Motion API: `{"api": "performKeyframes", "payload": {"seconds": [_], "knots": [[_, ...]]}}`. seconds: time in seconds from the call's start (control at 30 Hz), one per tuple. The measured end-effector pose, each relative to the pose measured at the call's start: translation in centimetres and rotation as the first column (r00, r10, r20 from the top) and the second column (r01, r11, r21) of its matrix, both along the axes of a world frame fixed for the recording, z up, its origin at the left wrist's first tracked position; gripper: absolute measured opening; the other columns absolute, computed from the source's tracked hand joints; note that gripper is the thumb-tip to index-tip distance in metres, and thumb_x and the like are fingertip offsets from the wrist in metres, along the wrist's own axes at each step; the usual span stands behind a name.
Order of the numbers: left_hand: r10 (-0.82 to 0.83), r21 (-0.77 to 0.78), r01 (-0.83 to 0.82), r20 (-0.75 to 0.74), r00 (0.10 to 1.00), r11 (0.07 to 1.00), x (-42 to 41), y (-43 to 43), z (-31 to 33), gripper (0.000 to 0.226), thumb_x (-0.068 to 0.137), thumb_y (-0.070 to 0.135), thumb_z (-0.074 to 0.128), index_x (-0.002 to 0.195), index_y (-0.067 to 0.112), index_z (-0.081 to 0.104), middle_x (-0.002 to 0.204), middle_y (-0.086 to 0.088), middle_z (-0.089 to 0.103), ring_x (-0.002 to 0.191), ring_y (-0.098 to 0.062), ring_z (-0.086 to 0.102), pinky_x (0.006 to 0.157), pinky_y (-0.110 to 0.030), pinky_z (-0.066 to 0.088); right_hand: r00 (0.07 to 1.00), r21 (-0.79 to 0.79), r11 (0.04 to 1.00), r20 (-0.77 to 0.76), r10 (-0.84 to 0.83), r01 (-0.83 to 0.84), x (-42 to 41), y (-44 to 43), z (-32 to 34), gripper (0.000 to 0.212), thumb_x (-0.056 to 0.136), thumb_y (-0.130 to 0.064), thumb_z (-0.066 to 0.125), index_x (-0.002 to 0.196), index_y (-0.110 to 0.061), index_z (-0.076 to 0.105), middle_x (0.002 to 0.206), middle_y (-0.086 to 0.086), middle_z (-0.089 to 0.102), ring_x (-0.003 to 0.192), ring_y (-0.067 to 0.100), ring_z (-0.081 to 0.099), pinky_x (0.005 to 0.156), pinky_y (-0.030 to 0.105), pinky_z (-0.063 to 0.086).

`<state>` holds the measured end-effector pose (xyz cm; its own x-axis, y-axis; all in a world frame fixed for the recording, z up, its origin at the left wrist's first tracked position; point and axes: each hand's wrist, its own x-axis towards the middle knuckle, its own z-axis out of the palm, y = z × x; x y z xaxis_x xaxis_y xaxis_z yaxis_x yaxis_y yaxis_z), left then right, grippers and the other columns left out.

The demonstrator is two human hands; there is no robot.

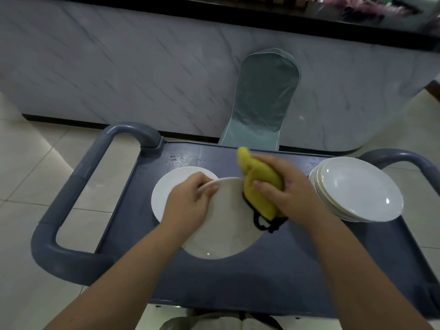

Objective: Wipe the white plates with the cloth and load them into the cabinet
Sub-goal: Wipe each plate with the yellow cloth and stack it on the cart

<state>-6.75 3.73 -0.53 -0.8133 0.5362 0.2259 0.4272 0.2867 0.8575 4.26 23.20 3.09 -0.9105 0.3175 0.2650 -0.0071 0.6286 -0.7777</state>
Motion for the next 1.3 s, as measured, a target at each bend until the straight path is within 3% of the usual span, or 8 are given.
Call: {"api": "performKeyframes", "payload": {"seconds": [0.1,0.3,0.5,0.7,0.8,0.97,1.17,1.3], "knots": [[-0.053,-0.045,0.045,-0.207,0.977,0.998,0.6,0.9,0.4,0.013,0.085,0.027,0.06,0.078,0.016,0.064,0.064,0.01,0.059,0.065,-0.01,0.05,0.058,-0.02,0.035,0.996,0.228,0.971,0.069,0.062,-0.077,-1.8,-1.8,-0.2,0.054,0.074,-0.041,0.078,0.123,-0.041,0.057,0.117,-0.018,0.053,0.109,0.0,0.05,0.095,0.019,0.04],[0.17,0.147,-0.17,0.015,0.985,0.974,-0.3,-1.5,0.3,0.019,0.086,0.019,0.069,0.069,0.024,0.061,0.071,0.014,0.063,0.066,0.0,0.055,0.061,-0.009,0.038,0.982,-0.249,0.955,0.139,-0.131,0.163,2.8,0.6,-4.3,0.047,0.067,-0.03,0.088,0.101,-0.05,0.062,0.1,-0.026,0.064,0.093,0.0,0.061,0.073,0.021,0.049],[-0.056,-0.047,0.041,-0.374,0.926,0.998,1.1,0.5,1.0,0.009,0.082,0.015,0.066,0.074,0.01,0.068,0.067,0.002,0.066,0.064,-0.017,0.059,0.062,-0.025,0.042,1.0,0.222,0.975,0.005,-0.028,0.026,-1.0,-2.5,-1.4,0.044,0.069,-0.047,0.074,0.11,-0.046,0.057,0.102,-0.026,0.057,0.095,-0.003,0.055,0.079,0.012,0.042],[0.221,0.258,-0.233,0.074,0.973,0.938,-1.3,-0.6,2.2,0.016,0.087,0.02,0.068,0.072,0.024,0.063,0.068,0.018,0.063,0.064,0.002,0.055,0.06,-0.008,0.04,0.97,-0.47,0.853,0.029,-0.242,0.227,2.5,-0.3,-4.1,0.049,0.06,-0.031,0.091,0.098,-0.049,0.066,0.097,-0.021,0.068,0.09,0.003,0.065,0.068,0.014,0.051],[0.129,0.213,-0.131,0.023,0.991,0.968,-1.1,0.5,2.4,0.018,0.087,0.017,0.07,0.072,0.022,0.062,0.07,0.015,0.063,0.065,-0.002,0.056,0.061,-0.017,0.043,0.959,-0.323,0.906,0.02,-0.283,0.274,2.0,-0.3,-3.5,0.046,0.066,-0.027,0.088,0.099,-0.048,0.063,0.098,-0.026,0.065,0.091,-0.002,0.062,0.072,0.013,0.049],[-0.071,0.015,0.085,-0.411,0.909,0.996,-0.4,3.1,3.8,0.023,0.085,0.031,0.06,0.08,0.014,0.073,0.07,0.002,0.069,0.067,-0.023,0.064,0.06,-0.038,0.052,0.999,0.213,0.976,-0.018,-0.043,0.045,-0.9,0.1,1.7,0.05,0.067,-0.048,0.076,0.113,-0.046,0.056,0.104,-0.023,0.06,0.098,-0.002,0.056,0.082,0.015,0.044],[0.221,0.452,-0.223,0.057,0.974,0.864,-2.3,2.4,4.8,0.017,0.089,0.013,0.067,0.078,0.026,0.065,0.07,0.021,0.065,0.065,0.003,0.057,0.062,-0.011,0.045,0.923,-0.431,0.843,-0.051,-0.381,0.324,2.8,0.9,-0.7,0.054,0.057,-0.039,0.09,0.105,-0.036,0.066,0.096,-0.017,0.068,0.089,0.001,0.063,0.068,0.012,0.049],[0.005,0.225,0.089,-0.387,0.922,0.97,-1.2,3.5,4.6,0.011,0.086,0.017,0.063,0.079,0.015,0.071,0.071,0.009,0.068,0.067,-0.014,0.064,0.063,-0.029,0.049,0.963,-0.095,0.968,-0.115,-0.243,0.233,1.6,0.4,1.6,0.046,0.069,-0.033,0.086,0.108,-0.039,0.065,0.101,-0.022,0.065,0.096,-0.002,0.059,0.078,0.009,0.045]]}}
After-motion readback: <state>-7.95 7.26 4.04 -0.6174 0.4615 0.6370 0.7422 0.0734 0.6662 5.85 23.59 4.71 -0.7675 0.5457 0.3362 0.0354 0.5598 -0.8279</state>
